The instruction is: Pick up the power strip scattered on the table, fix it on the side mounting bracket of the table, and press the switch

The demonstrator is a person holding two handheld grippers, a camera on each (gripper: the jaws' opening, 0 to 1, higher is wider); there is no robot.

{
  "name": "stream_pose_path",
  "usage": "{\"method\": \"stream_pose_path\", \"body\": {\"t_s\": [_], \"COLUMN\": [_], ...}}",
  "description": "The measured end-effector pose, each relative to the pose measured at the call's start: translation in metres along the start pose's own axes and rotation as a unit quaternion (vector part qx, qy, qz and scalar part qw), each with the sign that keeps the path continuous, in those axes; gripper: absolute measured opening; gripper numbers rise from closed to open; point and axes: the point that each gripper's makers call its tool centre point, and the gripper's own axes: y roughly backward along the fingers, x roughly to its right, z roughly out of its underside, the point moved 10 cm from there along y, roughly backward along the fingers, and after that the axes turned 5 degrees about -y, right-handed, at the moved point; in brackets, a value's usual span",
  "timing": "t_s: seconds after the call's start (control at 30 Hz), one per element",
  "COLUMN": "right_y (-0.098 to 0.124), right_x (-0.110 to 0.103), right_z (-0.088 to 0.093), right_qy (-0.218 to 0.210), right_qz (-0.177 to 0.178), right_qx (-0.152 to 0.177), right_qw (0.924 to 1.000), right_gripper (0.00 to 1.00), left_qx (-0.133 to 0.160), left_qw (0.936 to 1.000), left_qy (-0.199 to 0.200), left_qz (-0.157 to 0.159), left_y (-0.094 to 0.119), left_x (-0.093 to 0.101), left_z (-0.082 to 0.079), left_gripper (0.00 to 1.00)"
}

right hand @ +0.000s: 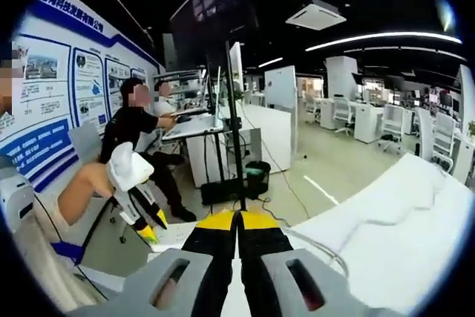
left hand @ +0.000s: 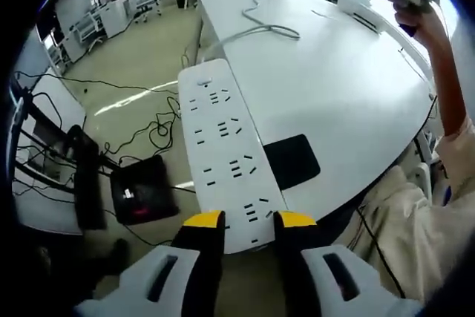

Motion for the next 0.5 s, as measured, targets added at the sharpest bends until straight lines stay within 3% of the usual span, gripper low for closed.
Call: {"method": "stream_pose_path", "body": {"t_s": [0.5], "right_y": [-0.031], "right_x": [-0.005], "right_z": [0.000], "right_qy": [0.020], "right_qz": [-0.013], "right_qx": [-0.047], "right_qw": [0.9986], "right_gripper": [0.00], "left_qx": [-0.008], "left_qw": [1.0000], "left_qy": [-0.003], "left_qz": [-0.002], "left_y": [0.000], "left_x": [0.001], "left_z": [-0.002], "left_gripper": [0.32]}}
